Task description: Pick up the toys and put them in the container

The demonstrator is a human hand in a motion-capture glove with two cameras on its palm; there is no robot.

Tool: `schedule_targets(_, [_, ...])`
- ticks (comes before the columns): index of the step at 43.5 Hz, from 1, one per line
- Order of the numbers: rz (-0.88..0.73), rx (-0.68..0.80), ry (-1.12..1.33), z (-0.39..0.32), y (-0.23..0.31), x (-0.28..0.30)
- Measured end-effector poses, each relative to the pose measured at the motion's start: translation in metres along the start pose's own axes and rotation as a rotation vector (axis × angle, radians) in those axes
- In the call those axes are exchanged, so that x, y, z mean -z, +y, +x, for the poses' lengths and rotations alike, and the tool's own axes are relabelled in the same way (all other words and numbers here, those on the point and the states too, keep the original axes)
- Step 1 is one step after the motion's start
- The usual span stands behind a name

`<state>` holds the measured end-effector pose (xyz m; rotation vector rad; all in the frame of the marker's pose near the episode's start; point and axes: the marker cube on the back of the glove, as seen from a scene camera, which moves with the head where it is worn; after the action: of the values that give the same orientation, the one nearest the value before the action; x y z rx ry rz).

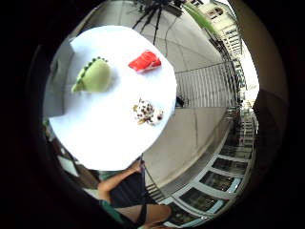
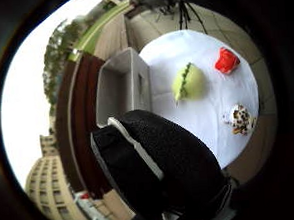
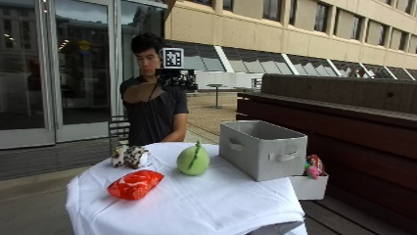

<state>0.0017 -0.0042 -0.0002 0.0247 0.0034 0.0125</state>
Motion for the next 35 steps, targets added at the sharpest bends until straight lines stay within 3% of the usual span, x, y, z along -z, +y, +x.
schedule_targets(11, [0.008,0.000,0.022,0.006,0.002,0.003])
schedule_targets(16, [-0.024,-0.115,0.049,0.006,0.015,0.009])
schedule_targets(20, [0.100,-0.013,0.076,0.031,0.014,0.004])
schedule_targets(24, [0.045,-0.077,0.070,0.056,0.028,-0.003])
schedule_targets(31, [0.081,-0.041,0.052,0.112,0.020,-0.041])
schedule_targets(35, [0.007,-0.087,0.071,0.139,0.019,-0.074])
